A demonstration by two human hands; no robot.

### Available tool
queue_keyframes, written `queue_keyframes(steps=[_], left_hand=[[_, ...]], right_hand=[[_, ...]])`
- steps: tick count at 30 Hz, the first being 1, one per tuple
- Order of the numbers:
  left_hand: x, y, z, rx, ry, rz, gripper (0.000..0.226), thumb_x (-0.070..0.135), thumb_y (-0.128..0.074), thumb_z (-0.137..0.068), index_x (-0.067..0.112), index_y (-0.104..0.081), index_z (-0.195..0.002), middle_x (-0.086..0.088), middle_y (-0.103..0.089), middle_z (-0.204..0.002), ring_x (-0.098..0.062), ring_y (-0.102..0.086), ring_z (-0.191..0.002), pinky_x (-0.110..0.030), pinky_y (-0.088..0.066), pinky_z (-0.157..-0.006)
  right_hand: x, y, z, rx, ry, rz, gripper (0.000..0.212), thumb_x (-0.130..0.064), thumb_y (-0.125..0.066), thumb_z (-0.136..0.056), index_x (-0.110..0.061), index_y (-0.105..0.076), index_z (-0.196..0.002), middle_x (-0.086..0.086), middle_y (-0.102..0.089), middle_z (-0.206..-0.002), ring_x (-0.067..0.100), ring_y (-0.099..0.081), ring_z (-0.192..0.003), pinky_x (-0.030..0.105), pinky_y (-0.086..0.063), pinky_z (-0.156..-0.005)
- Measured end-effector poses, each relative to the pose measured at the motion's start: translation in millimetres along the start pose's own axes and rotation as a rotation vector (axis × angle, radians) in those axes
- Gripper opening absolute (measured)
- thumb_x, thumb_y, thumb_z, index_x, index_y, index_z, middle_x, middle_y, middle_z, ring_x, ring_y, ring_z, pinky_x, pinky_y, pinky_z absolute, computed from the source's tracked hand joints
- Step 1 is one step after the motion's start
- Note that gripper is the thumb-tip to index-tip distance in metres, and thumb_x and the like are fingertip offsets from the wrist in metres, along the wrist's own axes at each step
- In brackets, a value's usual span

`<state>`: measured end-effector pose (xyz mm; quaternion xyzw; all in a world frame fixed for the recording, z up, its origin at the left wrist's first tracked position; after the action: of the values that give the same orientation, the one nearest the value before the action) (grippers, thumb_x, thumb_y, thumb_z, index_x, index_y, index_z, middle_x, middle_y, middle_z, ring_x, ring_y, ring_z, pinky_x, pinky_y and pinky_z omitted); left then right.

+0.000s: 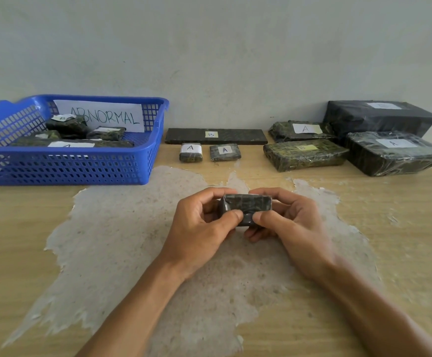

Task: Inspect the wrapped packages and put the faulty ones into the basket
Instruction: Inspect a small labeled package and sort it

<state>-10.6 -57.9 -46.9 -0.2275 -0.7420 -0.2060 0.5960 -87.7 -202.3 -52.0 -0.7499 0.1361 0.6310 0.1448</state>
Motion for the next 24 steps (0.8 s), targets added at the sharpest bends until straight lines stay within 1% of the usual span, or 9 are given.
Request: queue_keyframes(steps=[3,6,8,10,13,15,17,20,24], left_hand=[[-2,-2,1,-0.029,-0.009,-0.075,0.035,0.011,-0.084,-0.078,0.026,-0.072,-0.107,0.003,-0.075,-0.098,-0.016,-0.072,-0.090,-0.031,-0.061,-0.078],[-1,0,1,-0.021,-0.009,-0.069,0.034,0.016,-0.083,-0.080,0.028,-0.071,-0.109,0.005,-0.075,-0.101,-0.017,-0.072,-0.088,-0.032,-0.059,-0.075],[-1,0,0,-0.013,0.006,-0.018,0.033,0.027,-0.078,-0.080,0.024,-0.071,-0.112,0.001,-0.075,-0.099,-0.014,-0.071,-0.081,-0.029,-0.056,-0.069],[-2,-1,0,0.006,0.033,0.028,0.037,0.033,-0.073,-0.080,0.021,-0.069,-0.115,-0.001,-0.076,-0.089,-0.011,-0.069,-0.071,-0.026,-0.054,-0.064],[0,-5,1,-0.002,0.034,0.015,0.039,0.037,-0.068,-0.082,0.021,-0.067,-0.118,0.002,-0.074,-0.076,-0.006,-0.067,-0.066,-0.021,-0.052,-0.060],[0,-7,2,-0.017,0.021,-0.007,0.037,0.038,-0.070,-0.085,0.021,-0.068,-0.118,0.000,-0.074,-0.081,-0.007,-0.068,-0.069,-0.021,-0.052,-0.062],[-2,-8,1,-0.025,-0.003,-0.062,0.029,0.035,-0.073,-0.089,0.024,-0.070,-0.116,-0.001,-0.074,-0.088,-0.011,-0.069,-0.078,-0.026,-0.056,-0.069],[-2,-9,2,-0.016,-0.041,-0.096,0.017,0.017,-0.069,-0.093,0.022,-0.074,-0.109,0.002,-0.075,-0.091,-0.013,-0.071,-0.085,-0.029,-0.058,-0.074],[2,-7,2,0.011,-0.078,-0.099,0.016,0.009,-0.064,-0.095,0.018,-0.078,-0.097,0.003,-0.075,-0.082,-0.007,-0.069,-0.077,-0.021,-0.054,-0.064]], right_hand=[[1,2,0,0.018,-0.004,-0.002,0.025,0.013,-0.061,-0.089,-0.002,-0.069,-0.107,0.024,-0.074,-0.082,0.029,-0.068,-0.061,0.031,-0.061,-0.057],[0,1,0,-0.010,-0.015,-0.028,0.024,0.002,-0.062,-0.095,-0.010,-0.069,-0.114,0.021,-0.076,-0.089,0.031,-0.069,-0.067,0.032,-0.061,-0.060],[-3,-2,1,-0.076,0.005,-0.025,0.029,-0.014,-0.066,-0.095,-0.019,-0.066,-0.124,0.016,-0.075,-0.104,0.031,-0.074,-0.081,0.036,-0.061,-0.068],[-6,-3,2,-0.101,0.054,0.026,0.036,-0.024,-0.068,-0.092,-0.020,-0.064,-0.127,0.010,-0.073,-0.115,0.030,-0.074,-0.098,0.043,-0.062,-0.075],[-8,-1,4,-0.056,0.090,0.068,0.034,-0.018,-0.067,-0.092,-0.017,-0.063,-0.126,0.008,-0.075,-0.111,0.028,-0.074,-0.101,0.047,-0.062,-0.084],[-8,1,5,-0.014,0.075,0.032,0.038,-0.007,-0.064,-0.094,-0.018,-0.059,-0.130,0.011,-0.077,-0.104,0.030,-0.075,-0.095,0.041,-0.063,-0.082],[-10,3,6,0.016,0.087,0.055,0.029,0.000,-0.058,-0.097,-0.014,-0.064,-0.122,0.011,-0.078,-0.097,0.030,-0.076,-0.091,0.035,-0.063,-0.076],[-7,3,6,0.038,0.084,0.103,0.018,-0.001,-0.059,-0.097,-0.010,-0.069,-0.109,0.010,-0.078,-0.091,0.027,-0.076,-0.085,0.029,-0.061,-0.067],[-6,1,7,0.027,0.065,0.095,0.017,-0.004,-0.060,-0.097,-0.011,-0.069,-0.109,0.009,-0.078,-0.091,0.025,-0.076,-0.087,0.032,-0.062,-0.069]])
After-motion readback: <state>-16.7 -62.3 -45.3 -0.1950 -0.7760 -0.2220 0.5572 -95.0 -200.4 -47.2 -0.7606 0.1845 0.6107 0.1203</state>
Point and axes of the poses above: each hand's wrist, its own z-axis away from the middle knuckle, its own y-axis out of the back of the hand, x = y × z, the point moved 6 cm from there along -z, towards the middle knuckle
